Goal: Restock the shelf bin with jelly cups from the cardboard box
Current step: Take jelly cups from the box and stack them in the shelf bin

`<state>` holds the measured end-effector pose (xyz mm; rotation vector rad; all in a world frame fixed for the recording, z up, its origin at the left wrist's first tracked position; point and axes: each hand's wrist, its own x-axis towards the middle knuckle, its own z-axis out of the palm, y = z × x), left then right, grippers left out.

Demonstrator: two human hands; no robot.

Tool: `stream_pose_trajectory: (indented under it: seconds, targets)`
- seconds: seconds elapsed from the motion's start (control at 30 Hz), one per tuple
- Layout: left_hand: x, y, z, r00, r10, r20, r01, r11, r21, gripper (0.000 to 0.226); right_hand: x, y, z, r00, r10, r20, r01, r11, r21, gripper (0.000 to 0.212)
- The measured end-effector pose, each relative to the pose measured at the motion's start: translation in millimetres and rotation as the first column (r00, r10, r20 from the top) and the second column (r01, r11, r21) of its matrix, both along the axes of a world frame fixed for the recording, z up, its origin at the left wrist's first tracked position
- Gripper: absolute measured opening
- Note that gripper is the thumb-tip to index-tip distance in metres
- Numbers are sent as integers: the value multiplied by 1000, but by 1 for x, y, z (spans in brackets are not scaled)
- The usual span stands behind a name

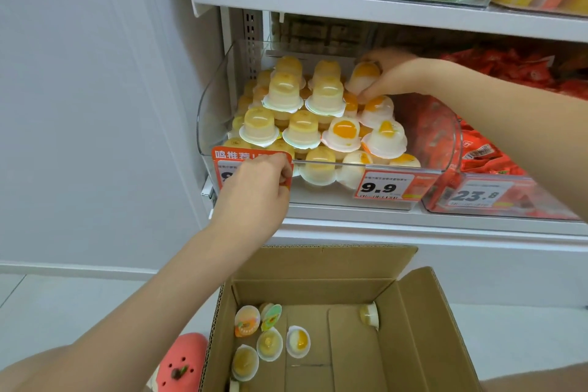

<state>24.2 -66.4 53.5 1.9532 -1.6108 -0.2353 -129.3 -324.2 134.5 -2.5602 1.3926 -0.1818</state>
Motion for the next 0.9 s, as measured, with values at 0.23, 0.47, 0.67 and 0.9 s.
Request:
stream_pose_trajectory:
  seconds: [0.23, 0.47, 0.67, 0.9]
  targets:
    - [0, 9, -6, 996, -22, 84, 24, 1000, -17, 26, -17, 32, -2, 974, -27, 224, 52, 993, -107, 79]
    - [-10, 35, -39, 975, -107, 193, 79, 986, 148, 30, -74, 148, -56, 908, 283, 310, -96, 859, -503, 37]
    - [-23, 59, -97, 882, -342, 325, 162, 866, 472, 32, -106, 212, -164, 914, 373, 160, -333, 914, -233, 29]
    - [-19, 47, -199, 958, -213, 191, 25, 727, 686, 31, -112, 239, -285, 928, 321, -189, -257, 920, 297, 51]
